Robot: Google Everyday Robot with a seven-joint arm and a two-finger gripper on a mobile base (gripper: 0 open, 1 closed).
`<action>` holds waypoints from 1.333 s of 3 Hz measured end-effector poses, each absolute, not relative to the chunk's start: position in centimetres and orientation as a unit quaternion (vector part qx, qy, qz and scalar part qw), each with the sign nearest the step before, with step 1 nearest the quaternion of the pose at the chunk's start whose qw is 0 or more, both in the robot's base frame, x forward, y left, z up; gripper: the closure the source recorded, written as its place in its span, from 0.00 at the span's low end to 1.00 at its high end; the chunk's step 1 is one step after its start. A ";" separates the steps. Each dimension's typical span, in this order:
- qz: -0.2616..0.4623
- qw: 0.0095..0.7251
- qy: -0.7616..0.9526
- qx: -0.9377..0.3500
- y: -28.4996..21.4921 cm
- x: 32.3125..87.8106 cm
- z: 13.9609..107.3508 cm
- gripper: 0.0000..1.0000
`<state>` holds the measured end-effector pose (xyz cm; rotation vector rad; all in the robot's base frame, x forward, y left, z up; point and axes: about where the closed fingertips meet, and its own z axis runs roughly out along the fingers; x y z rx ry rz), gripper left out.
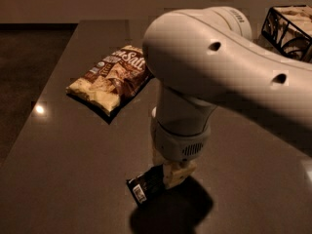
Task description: Pick rxbar chocolate
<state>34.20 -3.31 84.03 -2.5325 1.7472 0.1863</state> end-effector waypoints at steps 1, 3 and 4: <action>0.068 0.046 0.585 -0.807 -4.0 34.6 85.8 0.87; 0.108 0.129 0.628 -0.760 -7.8 35.8 92.6 1.00; 0.125 0.160 0.630 -0.750 -8.7 35.6 94.7 1.00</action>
Offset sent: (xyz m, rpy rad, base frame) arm 0.0208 -0.0522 0.0752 0.1990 0.0048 -0.2214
